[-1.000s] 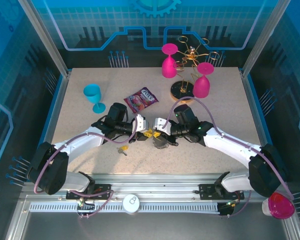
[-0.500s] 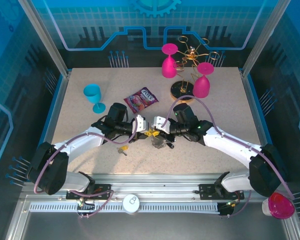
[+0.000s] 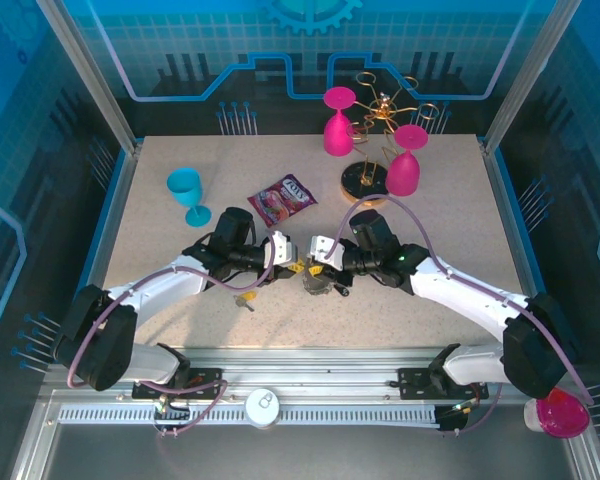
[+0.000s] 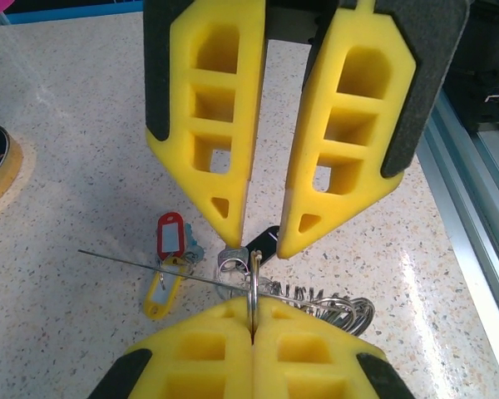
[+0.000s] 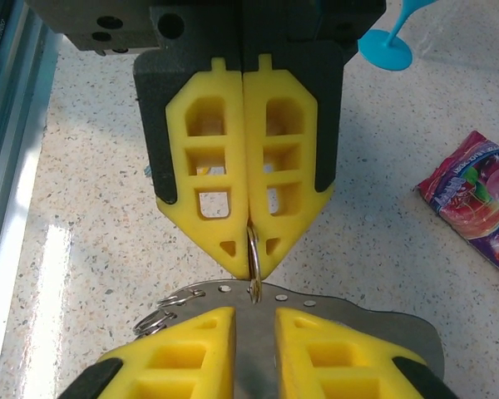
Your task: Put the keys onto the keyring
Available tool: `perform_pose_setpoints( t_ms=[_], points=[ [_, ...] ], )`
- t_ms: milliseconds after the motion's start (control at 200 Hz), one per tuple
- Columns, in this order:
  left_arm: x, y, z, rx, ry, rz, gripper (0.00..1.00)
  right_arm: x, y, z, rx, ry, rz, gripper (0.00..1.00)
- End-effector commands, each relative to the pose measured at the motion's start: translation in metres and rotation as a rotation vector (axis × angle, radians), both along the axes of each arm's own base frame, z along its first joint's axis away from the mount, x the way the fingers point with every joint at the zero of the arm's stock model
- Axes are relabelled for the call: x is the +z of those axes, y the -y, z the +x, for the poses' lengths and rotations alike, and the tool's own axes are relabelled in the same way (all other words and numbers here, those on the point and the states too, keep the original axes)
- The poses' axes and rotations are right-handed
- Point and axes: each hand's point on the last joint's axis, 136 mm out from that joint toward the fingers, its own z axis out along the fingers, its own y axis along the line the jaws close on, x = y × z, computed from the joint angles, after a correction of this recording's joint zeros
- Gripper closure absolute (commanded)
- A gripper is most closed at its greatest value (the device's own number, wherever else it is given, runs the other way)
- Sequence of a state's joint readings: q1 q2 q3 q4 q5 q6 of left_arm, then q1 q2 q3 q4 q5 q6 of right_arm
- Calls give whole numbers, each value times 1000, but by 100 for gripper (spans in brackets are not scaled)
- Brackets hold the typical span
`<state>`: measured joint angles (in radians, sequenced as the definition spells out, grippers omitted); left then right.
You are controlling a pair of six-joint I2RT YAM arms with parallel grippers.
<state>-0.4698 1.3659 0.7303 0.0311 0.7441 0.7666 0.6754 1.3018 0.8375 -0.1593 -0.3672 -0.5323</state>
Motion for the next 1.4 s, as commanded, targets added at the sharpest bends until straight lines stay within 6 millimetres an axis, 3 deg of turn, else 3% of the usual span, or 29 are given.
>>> perform_pose_setpoints(
  t_ms=[0,445,495,685,836,1141,1396],
  points=[
    [7,2,-7,-33,52,-15,100,13,-11,1,30,26,26,80],
    [7,3,-8,-37,55,-11,100,8,-19,-3,55,11,34,86],
    [7,2,-8,-36,55,-11,100,21,-24,1,58,34,54,88],
    [7,2,-8,-34,57,-6,100,21,-26,1,69,31,53,100],
    [8,2,-8,-31,59,-6,92,16,-26,-2,81,20,27,100],
    [9,2,-8,-31,61,-9,88,17,-31,-6,104,14,20,100],
    [12,1,-9,-33,101,-4,100,11,-30,-4,89,16,-11,97]
  ],
)
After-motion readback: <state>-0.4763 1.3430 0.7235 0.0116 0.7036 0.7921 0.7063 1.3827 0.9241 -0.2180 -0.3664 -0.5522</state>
